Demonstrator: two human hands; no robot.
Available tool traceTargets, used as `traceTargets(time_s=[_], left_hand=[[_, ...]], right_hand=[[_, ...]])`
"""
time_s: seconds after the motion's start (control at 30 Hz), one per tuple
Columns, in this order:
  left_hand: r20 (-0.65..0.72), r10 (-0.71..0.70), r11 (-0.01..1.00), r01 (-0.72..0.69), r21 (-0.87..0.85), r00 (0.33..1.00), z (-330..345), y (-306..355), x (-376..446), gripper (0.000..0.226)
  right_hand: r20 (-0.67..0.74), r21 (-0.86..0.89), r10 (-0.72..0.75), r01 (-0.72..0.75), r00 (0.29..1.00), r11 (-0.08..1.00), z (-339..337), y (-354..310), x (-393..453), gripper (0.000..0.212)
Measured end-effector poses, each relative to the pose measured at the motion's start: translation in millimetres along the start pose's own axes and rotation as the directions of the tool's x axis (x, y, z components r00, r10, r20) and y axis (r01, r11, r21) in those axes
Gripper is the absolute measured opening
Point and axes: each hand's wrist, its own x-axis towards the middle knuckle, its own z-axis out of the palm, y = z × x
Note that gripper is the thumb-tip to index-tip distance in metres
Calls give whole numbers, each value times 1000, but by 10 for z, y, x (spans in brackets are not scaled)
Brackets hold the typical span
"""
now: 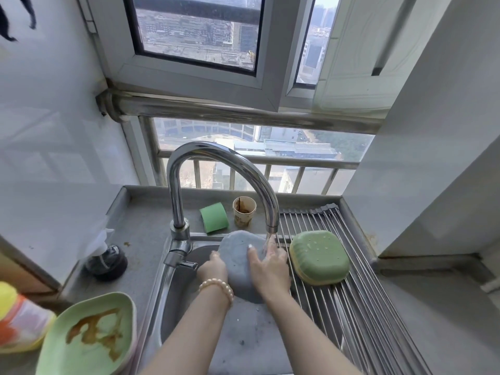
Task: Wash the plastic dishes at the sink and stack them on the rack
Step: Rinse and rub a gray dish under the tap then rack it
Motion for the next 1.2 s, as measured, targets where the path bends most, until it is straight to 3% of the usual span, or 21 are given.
traceTargets(time_s=[0.07, 0.13, 0.23, 0.3, 0.37, 0.4, 0.47, 0.53, 0.63, 0.7, 0.77, 0.83, 0.9, 0.97, 1.0, 1.03, 1.07, 1.1, 1.13, 1.2], left_hand=[[-13, 7, 1000, -8, -10, 1000, 48, -191, 317, 63], [-4, 25, 1000, -25, -13, 1000, 14, -134, 186, 71], [52, 218, 937, -224, 269, 975, -38, 48, -247, 65], [140, 422, 709, -422, 565, 896, -38, 43, -422, 73], [313, 505, 409, -543, 733, 804, -26, 16, -546, 92], [379, 495, 328, -572, 752, 782, -10, 14, -564, 99], [441, 456, 300, -600, 742, 773, 13, 66, -536, 100], [437, 462, 365, -615, 699, 772, 43, 137, -464, 90], [261, 412, 725, -488, 487, 873, 80, 209, -307, 64], [182, 355, 846, -398, 356, 917, 85, 223, -271, 57], [100, 278, 914, -295, 278, 955, 85, 222, -240, 58], [21, 201, 955, -200, 219, 979, 70, 206, -209, 66], [-12, 95, 988, -93, 122, 995, 55, 151, -183, 74], [-10, -15, 1000, 15, 5, 1000, 45, 101, -192, 68], [-15, -51, 997, 50, -53, 999, 45, 62, -221, 61], [1, -75, 989, 75, -126, 997, 48, 14, -249, 52], [32, -100, 974, 105, -199, 994, 43, -27, -259, 42], [40, -132, 954, 138, -266, 990, 56, -53, -247, 35], [43, -160, 936, 165, -311, 986, 67, -46, -256, 31], [-1, -162, 934, 153, -323, 987, 66, -11, -253, 33]], right_hand=[[70, 168, 140, -150, 988, 974, -71, 14, 114, 68], [45, 231, 174, -180, 984, 956, -116, 42, 193, 66], [66, 177, 196, -205, 978, 963, -162, 71, 270, 61], [75, -7, 148, -147, 986, 989, -246, 53, 297, 47], [38, -132, 92, -87, 995, 988, -321, 42, 335, 37], [15, -168, 71, -68, 997, 984, -363, 27, 336, 35], [25, -211, 58, -51, 998, 976, -411, 29, 371, 36], [57, -176, 72, -61, 996, 983, -438, 20, 406, 39], [44, 18, 90, -91, 995, 996, -428, 44, 386, 43], [-43, 121, 60, -55, 997, 991, -383, 12, 278, 44], [-124, 0, -16, 16, 992, 1000, -273, -64, 93, 49], [-200, -163, -123, 91, 972, 982, -142, -68, -94, 63], [-272, -139, -174, 141, 946, 980, -67, -15, -165, 66], [-358, 62, -81, 110, 930, 992, -56, 30, -81, 50], [-367, 251, 50, 47, 929, 967, -45, 48, 8, 39], [-317, 488, 221, -41, 922, 872, -70, 46, 113, 33], [-229, 700, 377, -118, 898, 705, -104, 29, 206, 33], [-138, 831, 482, -163, 865, 531, -120, 18, 265, 36], [-86, 886, 535, -181, 840, 426, -110, 12, 296, 37], [-102, 881, 521, -167, 848, 443, -69, -59, 201, 37]])
